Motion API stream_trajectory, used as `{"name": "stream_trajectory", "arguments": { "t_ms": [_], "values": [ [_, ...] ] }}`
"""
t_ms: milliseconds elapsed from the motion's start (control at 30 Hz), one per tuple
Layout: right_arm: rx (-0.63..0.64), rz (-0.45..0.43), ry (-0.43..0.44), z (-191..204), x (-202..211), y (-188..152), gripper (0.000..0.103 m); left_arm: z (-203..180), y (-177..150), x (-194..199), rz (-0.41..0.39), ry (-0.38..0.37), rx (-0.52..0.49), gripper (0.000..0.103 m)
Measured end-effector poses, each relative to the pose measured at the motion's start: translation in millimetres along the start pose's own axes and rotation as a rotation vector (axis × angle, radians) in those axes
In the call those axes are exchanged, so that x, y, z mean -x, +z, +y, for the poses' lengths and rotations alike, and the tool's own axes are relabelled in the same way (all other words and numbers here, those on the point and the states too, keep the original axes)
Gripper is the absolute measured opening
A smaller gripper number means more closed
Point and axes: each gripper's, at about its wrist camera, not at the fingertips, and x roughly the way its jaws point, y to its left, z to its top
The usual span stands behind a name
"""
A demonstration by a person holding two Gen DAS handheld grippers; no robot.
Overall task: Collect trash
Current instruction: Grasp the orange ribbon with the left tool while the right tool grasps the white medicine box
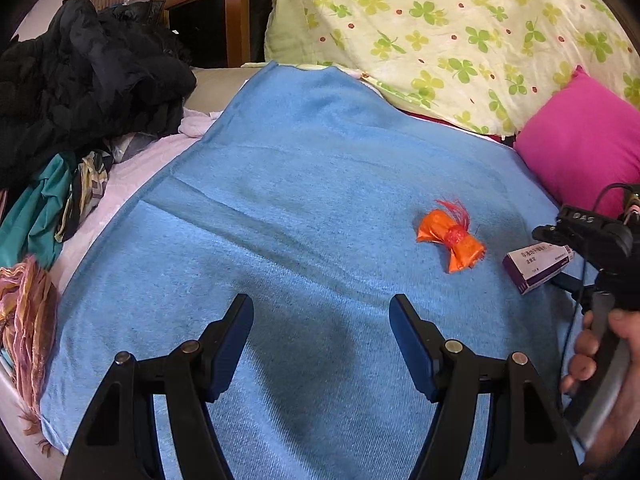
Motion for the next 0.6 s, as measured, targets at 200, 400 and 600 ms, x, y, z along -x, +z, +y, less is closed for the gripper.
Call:
{"name": "stream_trajectory", "arguments": {
  "t_ms": [200,400,600],
  "values": [
    [0.249,-0.076,-0.107,29,-6,-19,0.047,-3,6,-8,-0.007,0.021,0.010,0.071],
    [0.321,-0.108,-0.070,27,18,-30,0.039,-8,20,-20,-0.008,-0.039,0.039,0.071],
    [0.342,-0.162,-0.043,19,63,-37,0.031,-40,37,-34,0.005,-0.154,0.054,0.071]
  ]
}}
